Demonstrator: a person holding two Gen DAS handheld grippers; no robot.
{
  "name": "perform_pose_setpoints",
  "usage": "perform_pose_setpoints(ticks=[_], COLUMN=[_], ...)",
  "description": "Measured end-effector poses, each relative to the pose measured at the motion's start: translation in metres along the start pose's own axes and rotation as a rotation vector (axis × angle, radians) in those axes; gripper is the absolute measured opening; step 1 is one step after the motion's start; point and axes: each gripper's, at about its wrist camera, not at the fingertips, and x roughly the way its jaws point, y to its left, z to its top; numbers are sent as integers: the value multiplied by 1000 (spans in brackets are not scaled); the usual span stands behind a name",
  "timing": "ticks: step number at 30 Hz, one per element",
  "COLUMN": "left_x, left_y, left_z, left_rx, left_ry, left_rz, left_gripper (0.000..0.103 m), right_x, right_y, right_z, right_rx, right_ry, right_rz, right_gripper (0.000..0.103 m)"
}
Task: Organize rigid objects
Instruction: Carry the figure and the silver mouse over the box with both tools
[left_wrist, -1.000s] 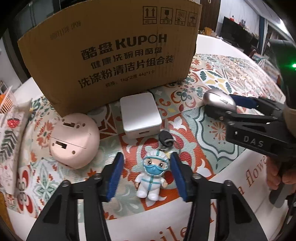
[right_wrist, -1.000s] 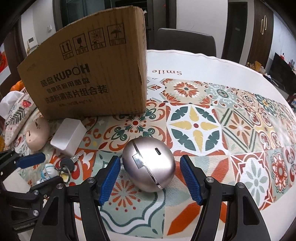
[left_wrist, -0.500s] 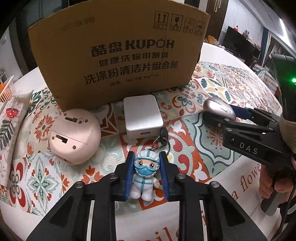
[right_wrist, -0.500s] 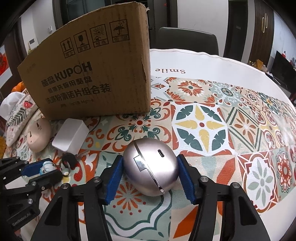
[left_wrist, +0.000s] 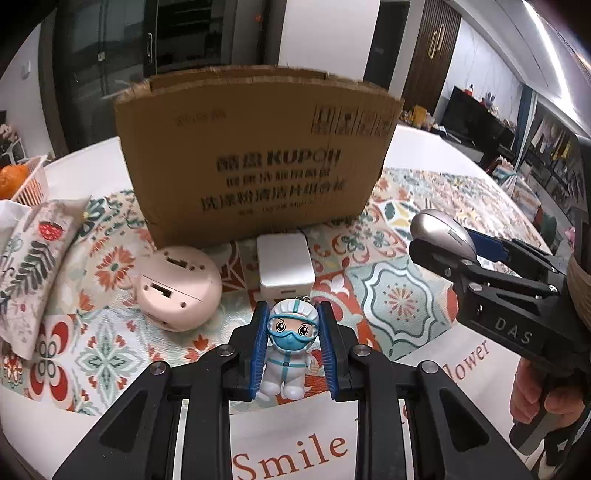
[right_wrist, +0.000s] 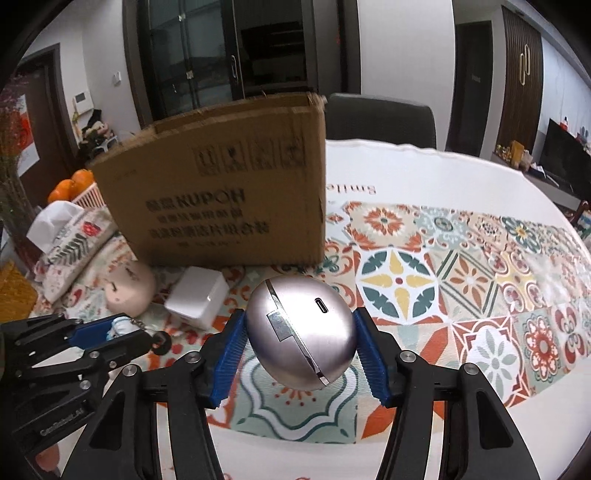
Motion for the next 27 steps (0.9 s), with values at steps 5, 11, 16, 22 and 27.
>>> perform_pose_setpoints(ticks=[5,11,16,22,27], left_x=[-20,-43,-60,-75,-86], left_y=[0,2,5,11,14], left_z=[6,15,23,37,51], left_rx=[-3,-4,-5,-6,-9], left_ry=[-49,-113,-157,-200,-240], left_rz=[8,19,28,34,38], left_gripper=[27,27,27,27,27], right_x=[-18,-34,-47,-58,-65], right_y=[10,19,27,36,44], right_z=[5,12,19,31,44], right_rx=[-8,-19,-26,-14,-10], right_ry=[-35,-74,-110,-151,-182], right_rz=[10,24,32,53,73], right_gripper=[58,58,58,58,58])
